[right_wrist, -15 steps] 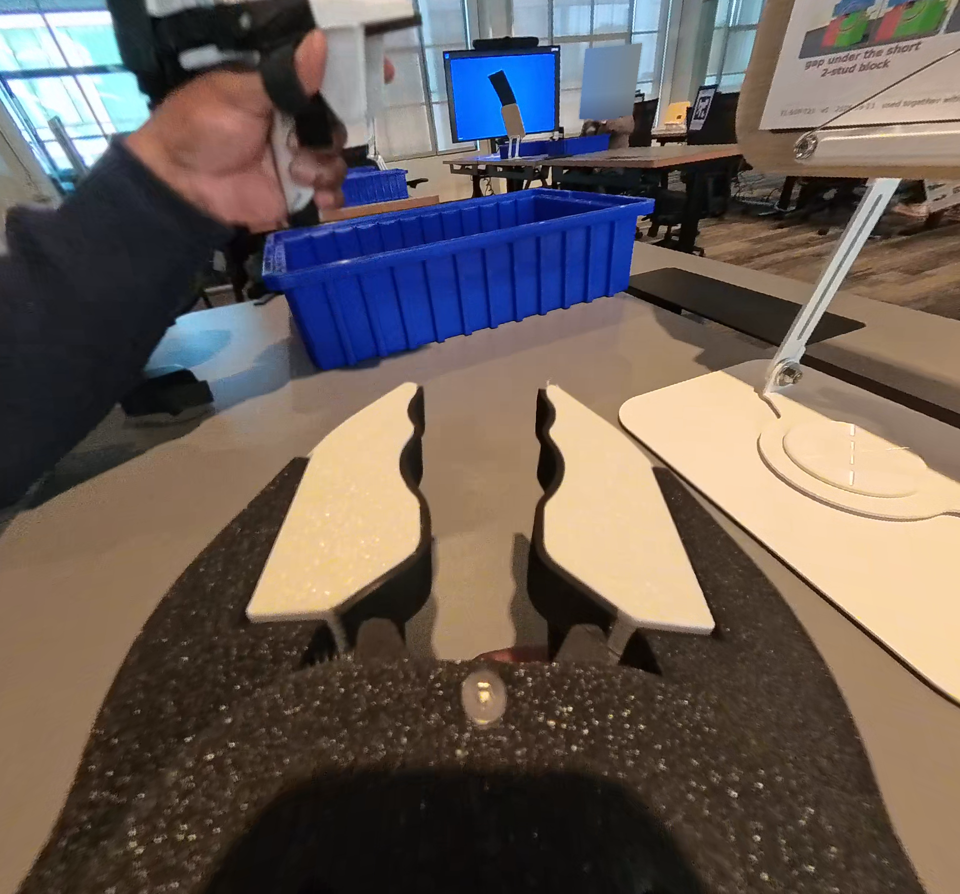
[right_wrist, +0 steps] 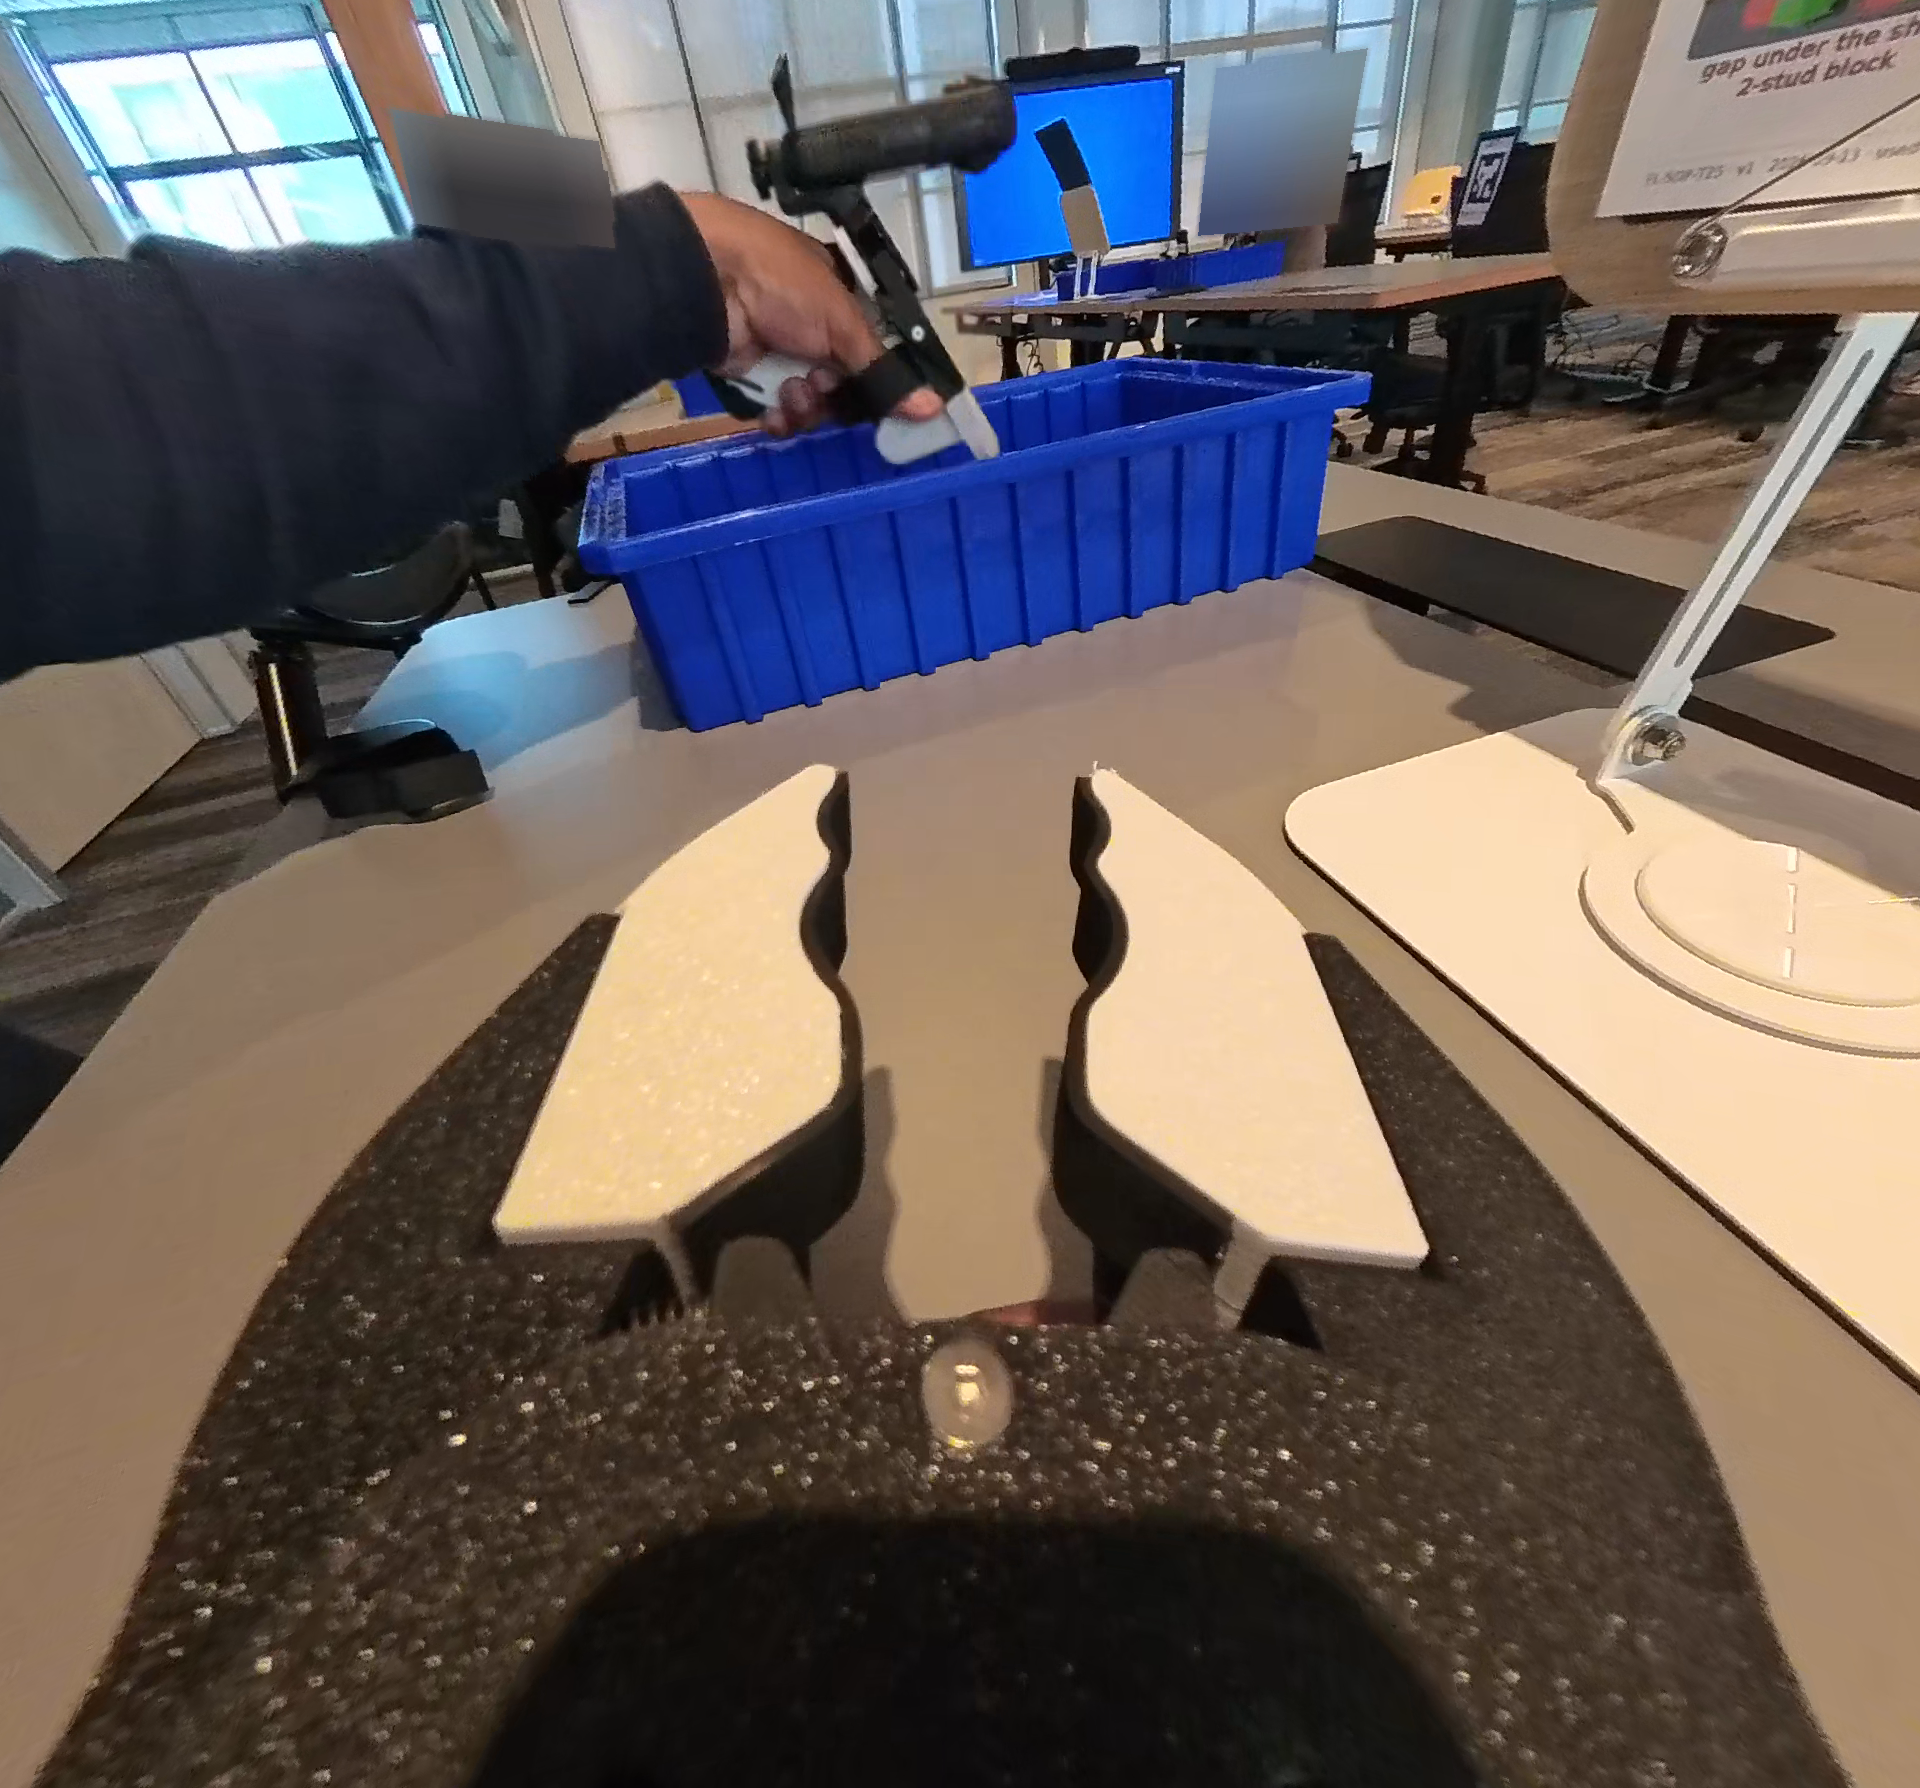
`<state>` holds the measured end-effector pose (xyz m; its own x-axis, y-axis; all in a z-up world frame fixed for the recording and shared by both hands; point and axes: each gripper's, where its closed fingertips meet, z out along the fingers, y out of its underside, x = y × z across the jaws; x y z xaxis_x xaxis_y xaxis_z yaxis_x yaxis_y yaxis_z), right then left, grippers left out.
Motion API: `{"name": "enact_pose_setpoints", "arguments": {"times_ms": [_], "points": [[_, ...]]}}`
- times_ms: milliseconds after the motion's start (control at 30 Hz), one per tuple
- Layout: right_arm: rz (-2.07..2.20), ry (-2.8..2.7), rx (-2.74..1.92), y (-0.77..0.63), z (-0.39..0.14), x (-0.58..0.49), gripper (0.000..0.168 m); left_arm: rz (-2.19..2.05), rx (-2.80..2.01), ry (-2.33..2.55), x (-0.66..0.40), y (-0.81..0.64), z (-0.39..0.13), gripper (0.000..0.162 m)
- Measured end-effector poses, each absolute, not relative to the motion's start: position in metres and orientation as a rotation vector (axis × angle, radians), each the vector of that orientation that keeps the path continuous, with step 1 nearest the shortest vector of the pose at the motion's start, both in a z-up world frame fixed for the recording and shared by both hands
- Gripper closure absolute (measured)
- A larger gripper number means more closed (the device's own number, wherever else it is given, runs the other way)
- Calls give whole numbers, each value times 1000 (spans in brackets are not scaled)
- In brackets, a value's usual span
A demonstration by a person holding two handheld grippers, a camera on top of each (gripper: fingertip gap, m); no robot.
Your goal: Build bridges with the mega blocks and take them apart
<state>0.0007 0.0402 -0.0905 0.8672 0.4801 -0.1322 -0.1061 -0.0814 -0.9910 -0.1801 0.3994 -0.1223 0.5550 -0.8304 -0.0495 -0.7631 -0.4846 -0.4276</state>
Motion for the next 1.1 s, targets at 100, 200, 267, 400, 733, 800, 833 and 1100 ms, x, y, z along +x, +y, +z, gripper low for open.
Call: {"name": "enact_pose_setpoints", "arguments": {"times_ms": [100,200,267,400,733,800,833,1100], "points": [[497,-306,-1586,40,-91,0,128,-336,-2424,1320,-172,391,-133,120],[503,-309,-1593,41,-92,-1,128,-399,-2486,1373,-167,380,-150,117],[504,-310,-1592,40,-92,-1,128,-388,-2549,1418,-171,373,-162,109],[504,-311,-1593,40,-92,-1,128,-535,-2584,1428,-164,361,-171,97],[499,-316,-1595,40,-92,-2,130,-552,-2525,1474,-153,363,-178,117],[498,-316,-1594,40,-92,-2,130,-540,-2504,1493,-152,362,-178,118],[498,-316,-1595,40,-92,-2,130,-536,-2495,1501,-151,362,-178,119],[499,-315,-1592,40,-92,-2,131,-421,-2394,1453,-157,372,-156,122]]}}
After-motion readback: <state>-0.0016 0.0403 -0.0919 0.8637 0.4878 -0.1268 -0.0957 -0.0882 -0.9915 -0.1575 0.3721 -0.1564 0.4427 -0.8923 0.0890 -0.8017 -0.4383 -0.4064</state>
